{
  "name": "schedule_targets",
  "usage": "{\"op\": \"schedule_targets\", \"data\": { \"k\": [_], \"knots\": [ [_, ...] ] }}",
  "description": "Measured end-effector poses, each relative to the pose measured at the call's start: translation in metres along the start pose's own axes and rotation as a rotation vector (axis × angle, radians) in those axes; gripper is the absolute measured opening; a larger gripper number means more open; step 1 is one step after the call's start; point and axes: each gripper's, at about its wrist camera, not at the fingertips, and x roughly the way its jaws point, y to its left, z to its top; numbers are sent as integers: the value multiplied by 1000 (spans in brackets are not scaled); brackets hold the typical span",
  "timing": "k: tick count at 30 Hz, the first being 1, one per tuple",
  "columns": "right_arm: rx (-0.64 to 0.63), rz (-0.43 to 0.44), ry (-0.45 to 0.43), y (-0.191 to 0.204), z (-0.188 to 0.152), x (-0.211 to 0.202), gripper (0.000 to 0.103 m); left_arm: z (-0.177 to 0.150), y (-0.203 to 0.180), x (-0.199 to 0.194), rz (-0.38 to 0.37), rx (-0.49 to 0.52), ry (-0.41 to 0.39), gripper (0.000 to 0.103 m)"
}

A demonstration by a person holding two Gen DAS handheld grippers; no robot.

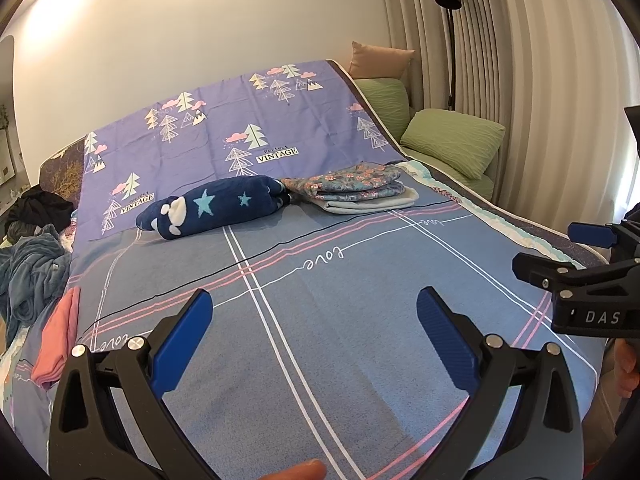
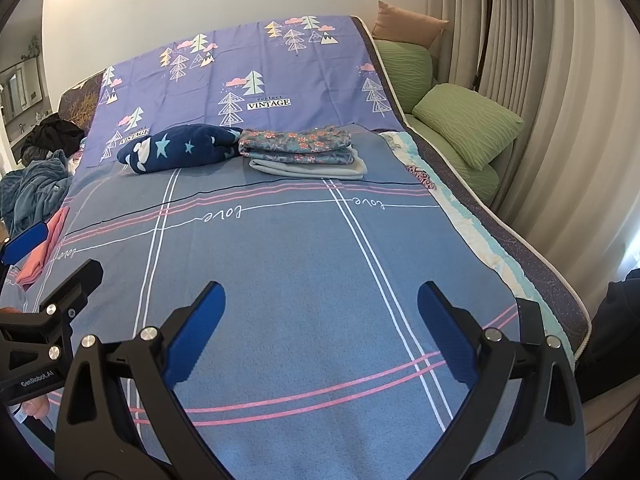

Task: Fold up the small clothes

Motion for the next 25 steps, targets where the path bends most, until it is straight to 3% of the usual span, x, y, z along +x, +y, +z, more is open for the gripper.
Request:
{"op": "schedule_targets", "data": {
  "k": [12, 25],
  "knots": [
    [-3, 2, 6, -1, -3, 2, 99, -2, 5, 5, 13, -51, 31, 102],
    [-1, -1, 13, -3, -6, 3, 99, -2, -7, 5, 33, -3, 31, 102]
  ]
}}
